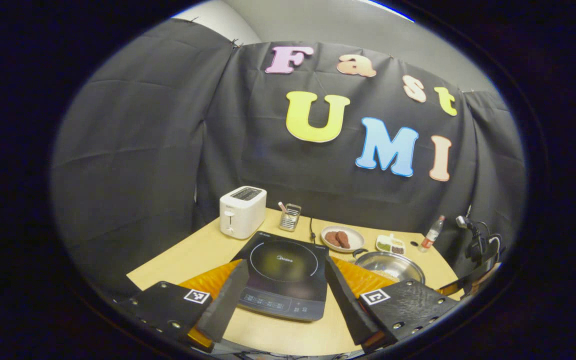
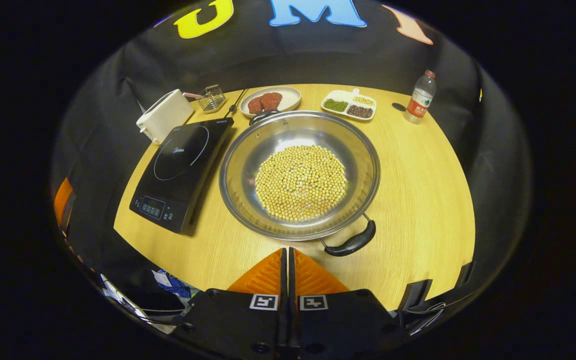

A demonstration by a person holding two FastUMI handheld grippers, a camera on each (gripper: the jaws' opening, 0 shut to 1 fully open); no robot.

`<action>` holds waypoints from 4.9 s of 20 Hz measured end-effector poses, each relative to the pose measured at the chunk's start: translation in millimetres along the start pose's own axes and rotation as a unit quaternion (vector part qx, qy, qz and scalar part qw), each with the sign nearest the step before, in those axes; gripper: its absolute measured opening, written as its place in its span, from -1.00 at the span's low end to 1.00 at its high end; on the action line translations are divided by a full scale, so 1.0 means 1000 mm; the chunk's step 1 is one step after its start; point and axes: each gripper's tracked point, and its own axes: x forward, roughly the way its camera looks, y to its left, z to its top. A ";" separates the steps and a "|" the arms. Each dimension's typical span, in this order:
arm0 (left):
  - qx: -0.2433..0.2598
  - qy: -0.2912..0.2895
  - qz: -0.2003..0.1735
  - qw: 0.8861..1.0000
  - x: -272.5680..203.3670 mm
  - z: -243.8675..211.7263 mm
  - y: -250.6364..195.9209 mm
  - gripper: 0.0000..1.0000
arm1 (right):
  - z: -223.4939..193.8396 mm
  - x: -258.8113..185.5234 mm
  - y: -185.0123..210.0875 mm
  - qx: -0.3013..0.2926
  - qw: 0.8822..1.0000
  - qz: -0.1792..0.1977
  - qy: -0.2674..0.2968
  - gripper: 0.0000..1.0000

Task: First push the handle of the pot to place it horizontally, then grasp the pot with both hands and set it on the induction cooktop.

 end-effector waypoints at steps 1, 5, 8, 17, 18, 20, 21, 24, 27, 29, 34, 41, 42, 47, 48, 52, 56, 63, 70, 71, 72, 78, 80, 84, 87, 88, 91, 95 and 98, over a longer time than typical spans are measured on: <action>0.000 0.002 0.003 1.000 0.001 -0.001 0.000 0.86 | -0.004 0.004 -0.006 -0.003 1.000 0.000 0.011 -0.96; 0.007 0.003 0.009 1.000 0.008 0.011 -0.026 0.79 | -0.014 0.023 -0.030 -0.009 0.999 -0.009 0.042 -0.96; 0.005 0.003 0.008 1.000 0.008 0.016 -0.043 0.85 | -0.019 0.032 -0.031 0.008 0.998 0.012 0.057 -0.98; 0.011 0.007 0.021 1.000 0.004 0.013 -0.079 0.86 | -0.014 0.045 -0.027 -0.003 0.996 0.058 0.062 -0.95; 0.010 0.008 0.022 1.000 0.004 0.013 -0.083 0.84 | -0.011 0.045 -0.028 -0.002 0.996 0.062 0.059 -0.96; 0.007 0.009 0.024 1.000 0.004 0.010 -0.089 0.80 | -0.007 0.044 -0.031 -0.001 0.996 0.065 0.056 -0.96; 0.006 0.010 0.024 1.000 0.004 0.009 -0.092 0.79 | -0.006 0.045 -0.034 -0.003 0.996 0.063 0.057 -0.96; 0.010 0.012 0.023 1.000 0.006 0.007 -0.104 0.87 | -0.004 0.042 -0.043 -0.016 0.997 0.058 0.056 -0.96; 0.011 0.011 0.019 1.000 0.011 0.006 -0.113 0.79 | -0.002 0.042 -0.055 -0.032 0.997 0.045 0.052 -0.95; 0.009 0.011 0.018 1.000 0.015 0.005 -0.119 0.86 | 0.000 0.043 -0.063 -0.037 0.997 0.038 0.050 -0.98; 0.010 0.011 0.020 1.000 0.019 0.004 -0.130 0.87 | 0.007 0.045 -0.082 -0.054 0.997 0.020 0.047 -0.95; 0.016 0.019 0.032 0.999 0.020 -0.003 -0.137 0.86 | 0.019 0.049 -0.107 -0.067 0.997 0.001 0.034 -0.95; 0.019 0.019 0.035 0.999 0.021 -0.002 -0.139 0.86 | 0.021 0.049 -0.111 -0.070 0.997 -0.002 0.032 -0.95; 0.028 0.019 0.043 0.999 0.024 -0.002 -0.152 0.87 | 0.032 0.052 -0.132 -0.082 0.996 -0.019 0.025 -0.95; 0.029 0.020 0.043 0.998 0.025 -0.002 -0.155 0.79 | 0.035 0.053 -0.136 -0.081 0.996 -0.021 0.024 -0.95; 0.043 0.027 0.047 0.998 0.028 -0.005 -0.168 0.86 | 0.046 0.055 -0.153 -0.072 0.997 -0.028 0.014 -0.96; 0.054 0.034 0.046 0.997 0.030 -0.007 -0.184 0.86 | 0.057 0.057 -0.168 -0.048 0.999 -0.022 0.005 -0.96; 0.050 0.055 0.053 0.996 0.034 -0.020 -0.213 0.86 | 0.070 0.066 -0.190 -0.028 0.999 -0.016 -0.007 -0.96; 0.057 0.065 0.060 0.994 0.034 -0.024 -0.243 0.87 | 0.081 0.073 -0.195 -0.010 1.000 0.016 -0.019 -0.96; 0.056 0.066 0.063 0.994 0.034 -0.026 -0.247 0.80 | 0.082 0.073 -0.195 -0.007 0.999 0.022 -0.022 -0.96; 0.051 0.069 0.065 0.994 0.034 -0.029 -0.251 0.80 | 0.084 0.074 -0.196 -0.003 0.999 0.025 -0.026 -0.95; 0.032 0.087 0.080 0.992 0.023 -0.044 -0.276 0.87 | 0.085 0.071 -0.199 0.017 0.997 0.066 -0.040 -0.96; 0.040 0.088 0.083 0.992 0.020 -0.043 -0.278 0.87 | 0.083 0.065 -0.202 0.025 0.996 0.075 -0.047 -0.95; 0.054 0.080 0.077 0.992 0.028 -0.033 -0.277 0.80 | 0.088 0.048 -0.224 0.038 0.994 0.053 -0.089 -0.65; 0.056 0.081 0.053 0.994 0.051 -0.032 -0.279 0.80 | 0.085 0.036 -0.230 0.065 0.991 0.061 -0.098 0.39; 0.055 0.087 0.035 0.994 0.060 -0.033 -0.282 0.80 | 0.085 0.035 -0.235 0.070 0.991 0.053 -0.105 0.59; 0.042 0.101 -0.002 0.994 0.092 -0.037 -0.281 0.86 | 0.090 0.029 -0.244 0.091 0.989 0.037 -0.115 0.93; 0.047 0.121 -0.039 0.991 0.140 -0.046 -0.271 0.86 | 0.106 0.025 -0.243 0.107 0.985 0.017 -0.133 0.96; 0.041 0.156 -0.072 0.984 0.177 -0.070 -0.266 0.80 | 0.119 0.031 -0.238 0.127 0.982 0.012 -0.138 0.96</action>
